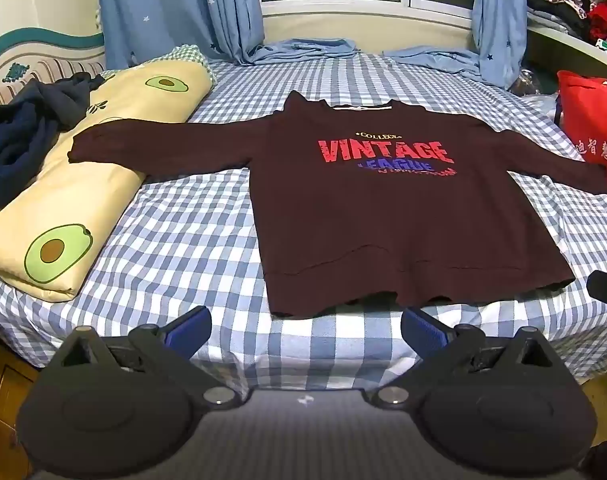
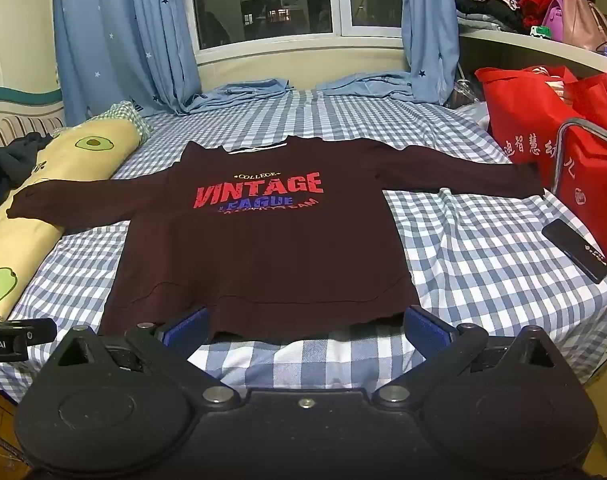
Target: Fold small clothes
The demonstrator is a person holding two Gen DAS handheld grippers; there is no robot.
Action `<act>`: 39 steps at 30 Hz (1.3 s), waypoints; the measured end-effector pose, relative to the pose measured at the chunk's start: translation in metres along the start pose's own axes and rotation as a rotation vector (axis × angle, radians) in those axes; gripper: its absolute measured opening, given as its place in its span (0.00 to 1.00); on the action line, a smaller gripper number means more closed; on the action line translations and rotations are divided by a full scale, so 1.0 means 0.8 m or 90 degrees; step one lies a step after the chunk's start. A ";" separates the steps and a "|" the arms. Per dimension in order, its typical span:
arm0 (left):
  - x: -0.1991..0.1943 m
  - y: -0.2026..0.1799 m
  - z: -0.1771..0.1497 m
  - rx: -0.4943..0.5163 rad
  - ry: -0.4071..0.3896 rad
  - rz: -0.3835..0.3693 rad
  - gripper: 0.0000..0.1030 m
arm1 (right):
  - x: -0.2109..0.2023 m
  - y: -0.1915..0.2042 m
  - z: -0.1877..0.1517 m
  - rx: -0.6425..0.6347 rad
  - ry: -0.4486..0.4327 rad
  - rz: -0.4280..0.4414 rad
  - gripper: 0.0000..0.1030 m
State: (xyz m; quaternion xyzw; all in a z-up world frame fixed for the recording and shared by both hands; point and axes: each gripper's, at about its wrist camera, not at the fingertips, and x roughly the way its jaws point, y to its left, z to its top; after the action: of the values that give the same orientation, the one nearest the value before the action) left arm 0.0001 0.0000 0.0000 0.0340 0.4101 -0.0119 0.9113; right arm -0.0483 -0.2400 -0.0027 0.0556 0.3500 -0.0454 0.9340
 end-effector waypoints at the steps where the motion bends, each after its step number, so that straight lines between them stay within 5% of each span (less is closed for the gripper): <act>1: 0.000 0.000 0.000 -0.001 -0.001 0.001 0.99 | 0.000 0.000 0.000 0.000 0.000 0.001 1.00; 39: 0.018 -0.003 0.007 0.002 0.016 0.010 0.99 | 0.025 -0.004 0.004 0.005 0.037 -0.006 1.00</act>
State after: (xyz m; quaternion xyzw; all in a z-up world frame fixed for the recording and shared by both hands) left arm 0.0134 -0.0024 -0.0071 0.0388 0.4214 -0.0048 0.9060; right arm -0.0318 -0.2446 -0.0139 0.0586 0.3768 -0.0498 0.9231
